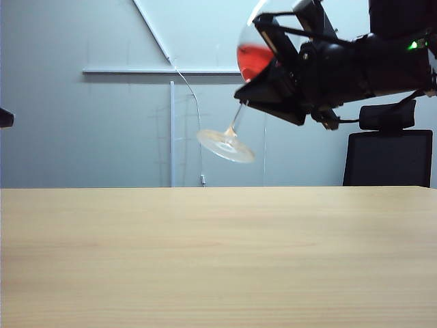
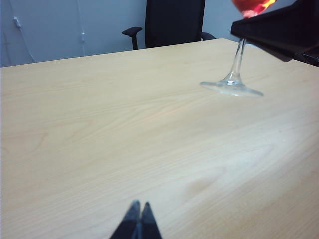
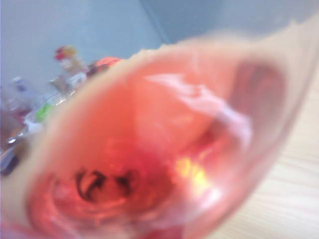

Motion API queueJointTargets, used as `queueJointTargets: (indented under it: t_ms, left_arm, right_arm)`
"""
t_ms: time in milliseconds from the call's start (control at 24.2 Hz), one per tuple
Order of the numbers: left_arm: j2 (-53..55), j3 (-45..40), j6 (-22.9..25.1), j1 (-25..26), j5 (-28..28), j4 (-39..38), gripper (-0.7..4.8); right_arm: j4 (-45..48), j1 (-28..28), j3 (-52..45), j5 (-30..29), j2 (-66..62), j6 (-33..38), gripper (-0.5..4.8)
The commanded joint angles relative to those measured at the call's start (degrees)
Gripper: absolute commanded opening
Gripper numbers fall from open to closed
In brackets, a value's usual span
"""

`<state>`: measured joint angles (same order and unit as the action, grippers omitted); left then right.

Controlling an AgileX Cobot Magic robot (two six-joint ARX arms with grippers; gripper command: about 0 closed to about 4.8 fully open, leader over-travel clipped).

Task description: Gently pick up the goblet, rotate it counterclockwise for two full turns (viewing from above), and then place it back on the table.

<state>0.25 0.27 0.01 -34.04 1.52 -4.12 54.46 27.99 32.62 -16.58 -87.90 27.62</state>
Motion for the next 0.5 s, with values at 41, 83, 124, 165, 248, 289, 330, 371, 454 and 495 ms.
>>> queueJointTargets:
  t_ms: [41, 83, 124, 165, 248, 289, 330, 371, 454, 495]
  left_arm:
    - [0.1, 0.2, 0.0, 0.0, -0.2, 0.3, -0.05]
    - [0.1, 0.2, 0.0, 0.0, -0.2, 0.3, -0.05]
    - [0.1, 0.2, 0.0, 0.0, -0.2, 0.3, -0.05]
    - [0.1, 0.2, 0.0, 0.0, -0.2, 0.3, -0.05]
    - [0.1, 0.2, 0.0, 0.0, -0.2, 0.3, -0.05]
    - [0.1, 0.2, 0.0, 0.0, -0.2, 0.3, -0.05]
    - [0.1, 0.2, 0.0, 0.0, -0.2, 0.3, -0.05]
    - [0.1, 0.2, 0.0, 0.0, -0.2, 0.3, -0.05]
    - [0.1, 0.2, 0.0, -0.2, -0.2, 0.3, -0.05]
    - [0.1, 0.2, 0.0, -0.2, -0.2, 0.3, -0.05]
  right_arm:
    - [-6.8, 0.1, 4.2, 2.8, -0.3, 0.5, -0.03]
    - [-11.0, 0.2, 6.5, 2.7, -1.0, -0.9, -0.03]
    - [-13.7, 0.2, 8.1, 2.7, -1.3, -1.4, -0.03]
    - [-15.9, 0.2, 9.5, 2.7, -1.6, -2.0, -0.03]
    - [-21.2, 0.3, 12.4, 2.8, -1.9, -3.8, -0.03]
    - [-24.3, 0.3, 14.2, 2.8, -2.0, -4.9, -0.04]
    - [-29.1, 0.4, 17.0, 2.8, -2.4, -7.0, -0.04]
    - [-32.3, 0.5, 19.0, 3.0, -2.5, -9.1, -0.04]
    - [-39.5, 0.7, 23.0, 2.9, -2.8, -16.4, -0.04]
    - [-41.3, 0.9, 23.9, 2.9, -2.9, -18.0, -0.04]
